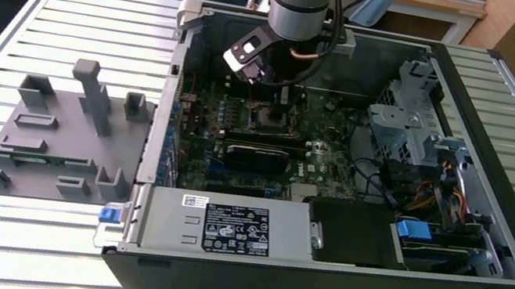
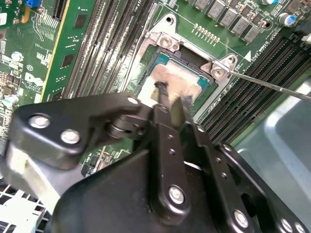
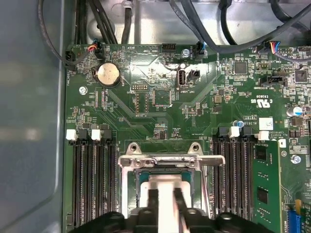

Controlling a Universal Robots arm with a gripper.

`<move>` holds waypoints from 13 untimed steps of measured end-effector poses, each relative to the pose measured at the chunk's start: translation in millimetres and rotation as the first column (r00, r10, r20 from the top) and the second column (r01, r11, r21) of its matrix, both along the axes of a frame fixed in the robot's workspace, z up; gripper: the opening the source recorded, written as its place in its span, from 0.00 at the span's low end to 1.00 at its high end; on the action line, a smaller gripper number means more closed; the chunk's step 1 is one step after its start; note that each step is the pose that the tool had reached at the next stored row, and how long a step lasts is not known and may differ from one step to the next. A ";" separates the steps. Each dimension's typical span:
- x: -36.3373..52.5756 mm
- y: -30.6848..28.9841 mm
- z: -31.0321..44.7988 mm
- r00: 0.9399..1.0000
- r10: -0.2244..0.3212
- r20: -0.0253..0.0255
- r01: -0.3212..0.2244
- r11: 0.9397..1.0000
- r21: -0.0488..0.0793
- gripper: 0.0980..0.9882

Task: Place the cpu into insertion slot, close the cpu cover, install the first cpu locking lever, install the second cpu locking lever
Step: 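Place the cpu into insertion slot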

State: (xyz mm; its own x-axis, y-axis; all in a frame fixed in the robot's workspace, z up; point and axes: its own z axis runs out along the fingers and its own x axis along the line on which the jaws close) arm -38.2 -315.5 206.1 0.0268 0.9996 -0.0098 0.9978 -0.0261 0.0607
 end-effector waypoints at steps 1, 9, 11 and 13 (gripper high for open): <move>0.0 0.0 0.4 1.000 0.000 0.000 0.000 1.000 0.000 0.10; 0.0 0.0 2.9 1.000 0.000 0.000 0.000 1.000 0.000 0.01; 0.1 0.1 3.4 1.000 0.000 0.000 0.000 1.000 0.000 0.01; 0.0 0.0 3.8 1.000 0.000 -0.001 0.000 1.000 0.000 0.01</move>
